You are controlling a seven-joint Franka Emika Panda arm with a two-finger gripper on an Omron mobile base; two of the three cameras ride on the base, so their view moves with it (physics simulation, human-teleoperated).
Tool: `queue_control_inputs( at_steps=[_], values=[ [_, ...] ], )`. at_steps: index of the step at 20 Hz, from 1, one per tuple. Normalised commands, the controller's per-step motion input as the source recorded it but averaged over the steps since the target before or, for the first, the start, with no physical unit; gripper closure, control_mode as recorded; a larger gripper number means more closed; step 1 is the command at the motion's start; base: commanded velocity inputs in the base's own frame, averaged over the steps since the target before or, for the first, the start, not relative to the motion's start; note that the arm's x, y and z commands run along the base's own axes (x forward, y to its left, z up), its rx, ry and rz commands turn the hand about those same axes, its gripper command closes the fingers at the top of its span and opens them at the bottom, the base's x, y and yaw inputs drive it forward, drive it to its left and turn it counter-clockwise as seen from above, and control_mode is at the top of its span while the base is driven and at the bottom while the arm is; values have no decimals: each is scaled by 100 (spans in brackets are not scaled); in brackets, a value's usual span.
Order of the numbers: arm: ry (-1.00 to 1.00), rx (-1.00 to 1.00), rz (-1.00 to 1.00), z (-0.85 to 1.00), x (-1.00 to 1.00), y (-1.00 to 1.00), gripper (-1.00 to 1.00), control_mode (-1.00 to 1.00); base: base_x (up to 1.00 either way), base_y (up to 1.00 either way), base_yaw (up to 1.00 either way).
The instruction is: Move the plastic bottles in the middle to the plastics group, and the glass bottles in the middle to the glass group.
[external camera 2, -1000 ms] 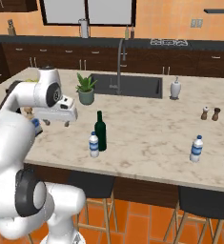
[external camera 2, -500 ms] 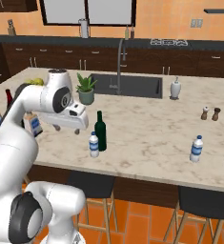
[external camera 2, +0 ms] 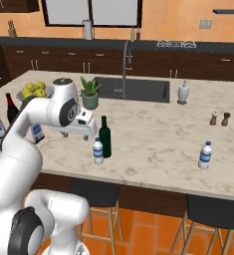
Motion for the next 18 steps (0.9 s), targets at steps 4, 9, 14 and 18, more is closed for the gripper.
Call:
queue_control_inputs(
  at_steps=[4,9,14,18],
  values=[
    [7,-4,1,0,20,-25,-100,-100,0,0,0],
    [3,0,3,-4,13,-18,-100,-100,0,0,0],
    [0,0,9,-42,35,0,-100,-100,0,0,0],
    [0,-1,7,-35,36,0,-100,-100,0,0,0]
  ],
)
